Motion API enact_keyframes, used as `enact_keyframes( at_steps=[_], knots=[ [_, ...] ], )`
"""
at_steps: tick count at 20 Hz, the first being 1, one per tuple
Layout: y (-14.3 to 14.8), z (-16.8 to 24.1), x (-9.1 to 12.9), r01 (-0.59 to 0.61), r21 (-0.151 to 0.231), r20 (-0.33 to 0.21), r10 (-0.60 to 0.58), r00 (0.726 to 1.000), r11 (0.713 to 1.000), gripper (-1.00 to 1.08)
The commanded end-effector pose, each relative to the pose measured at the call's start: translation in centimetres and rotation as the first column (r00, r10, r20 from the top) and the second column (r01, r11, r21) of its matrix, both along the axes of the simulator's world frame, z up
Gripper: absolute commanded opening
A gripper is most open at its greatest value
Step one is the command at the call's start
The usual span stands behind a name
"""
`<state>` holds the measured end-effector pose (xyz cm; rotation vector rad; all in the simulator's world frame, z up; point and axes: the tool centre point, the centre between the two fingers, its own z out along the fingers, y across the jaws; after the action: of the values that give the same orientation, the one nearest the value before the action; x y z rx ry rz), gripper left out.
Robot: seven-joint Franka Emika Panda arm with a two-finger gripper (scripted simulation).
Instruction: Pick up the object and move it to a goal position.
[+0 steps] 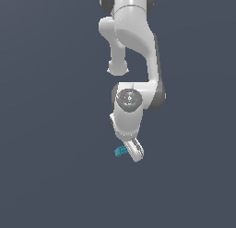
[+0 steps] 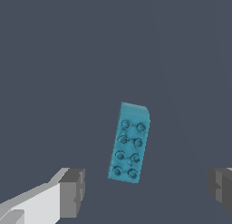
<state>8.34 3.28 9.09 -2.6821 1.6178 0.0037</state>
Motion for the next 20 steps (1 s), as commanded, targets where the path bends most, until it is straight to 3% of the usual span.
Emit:
enact_keyframes(
  at_steps=[1,10,20],
  knots=[
    [0.0,-0.5,0.3,0.056,-0.002,-0.001,-0.056,0.998,0.998,1.00],
    [0.0,-1.7,0.7,0.173,-0.008,-0.003,-0.173,0.985,0.985,1.00],
    [-0.1,-2.5,0.8,0.186,-0.009,-0.003,-0.186,0.983,0.983,1.00]
  ],
)
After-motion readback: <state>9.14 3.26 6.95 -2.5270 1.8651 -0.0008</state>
